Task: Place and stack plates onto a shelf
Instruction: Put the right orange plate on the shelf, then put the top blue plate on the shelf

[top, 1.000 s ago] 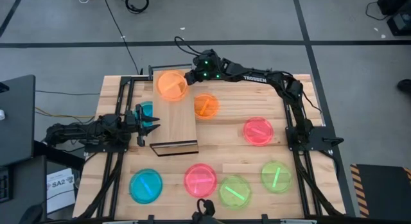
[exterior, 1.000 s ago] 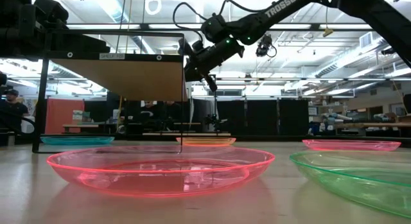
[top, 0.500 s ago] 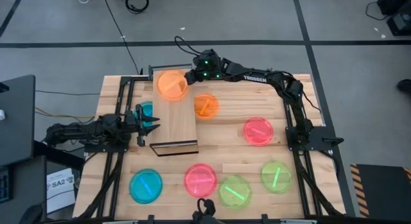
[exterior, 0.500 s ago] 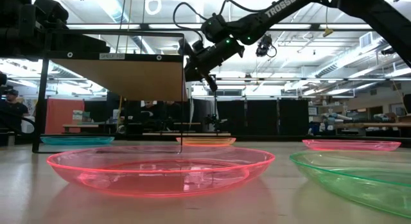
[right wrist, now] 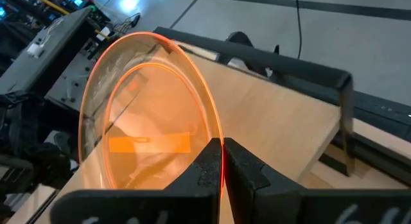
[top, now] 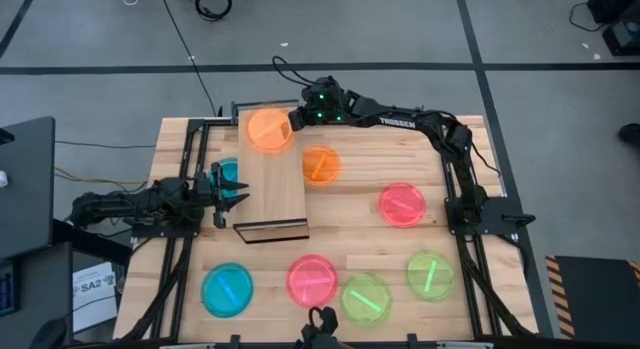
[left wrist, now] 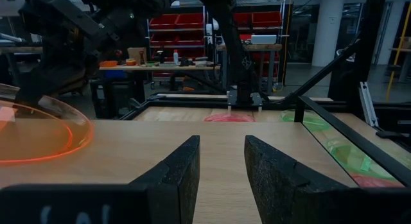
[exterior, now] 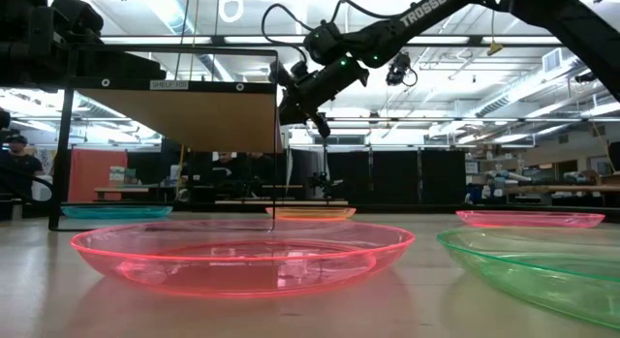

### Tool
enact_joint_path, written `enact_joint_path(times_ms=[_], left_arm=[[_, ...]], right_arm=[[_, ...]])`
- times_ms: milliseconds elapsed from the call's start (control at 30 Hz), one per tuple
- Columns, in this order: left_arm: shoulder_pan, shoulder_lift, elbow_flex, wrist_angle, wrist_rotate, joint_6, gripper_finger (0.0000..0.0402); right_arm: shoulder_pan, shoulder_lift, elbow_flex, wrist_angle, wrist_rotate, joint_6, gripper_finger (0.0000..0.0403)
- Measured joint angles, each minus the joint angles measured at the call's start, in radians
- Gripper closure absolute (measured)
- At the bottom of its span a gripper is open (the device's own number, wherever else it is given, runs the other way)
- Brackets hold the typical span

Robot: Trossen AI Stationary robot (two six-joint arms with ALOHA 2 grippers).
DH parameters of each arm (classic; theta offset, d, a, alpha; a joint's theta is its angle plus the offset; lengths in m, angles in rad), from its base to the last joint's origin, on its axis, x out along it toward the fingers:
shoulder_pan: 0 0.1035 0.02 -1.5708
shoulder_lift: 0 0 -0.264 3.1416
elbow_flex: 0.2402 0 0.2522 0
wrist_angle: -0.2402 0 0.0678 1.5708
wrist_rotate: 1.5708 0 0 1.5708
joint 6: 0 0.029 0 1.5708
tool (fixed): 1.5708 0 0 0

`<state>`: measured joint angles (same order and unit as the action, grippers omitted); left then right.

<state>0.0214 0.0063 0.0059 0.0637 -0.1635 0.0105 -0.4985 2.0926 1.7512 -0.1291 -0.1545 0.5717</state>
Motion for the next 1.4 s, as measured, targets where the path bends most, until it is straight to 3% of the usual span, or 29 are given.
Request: enact_joint_path(times_ms=[1000,1200,1400], left_arm=[[0.0,0.0,0.0,0.0,0.0,0.0,0.0271],[0.0,0.0,0.0,0.0,0.0,0.0,0.0271],[0.0,0.0,0.0,0.001,0.0,-0.005,0.0271]], right_arm=[[-0.03,-0.001,0.0,0.0,-0.001,-0.026,0.0262],[-0.062,-0.008,-0.001,0.005,-0.137,-0.026,0.0263],[-0.1,-0.078,-0.001,-0.066,-0.184,-0.07,0.0263]])
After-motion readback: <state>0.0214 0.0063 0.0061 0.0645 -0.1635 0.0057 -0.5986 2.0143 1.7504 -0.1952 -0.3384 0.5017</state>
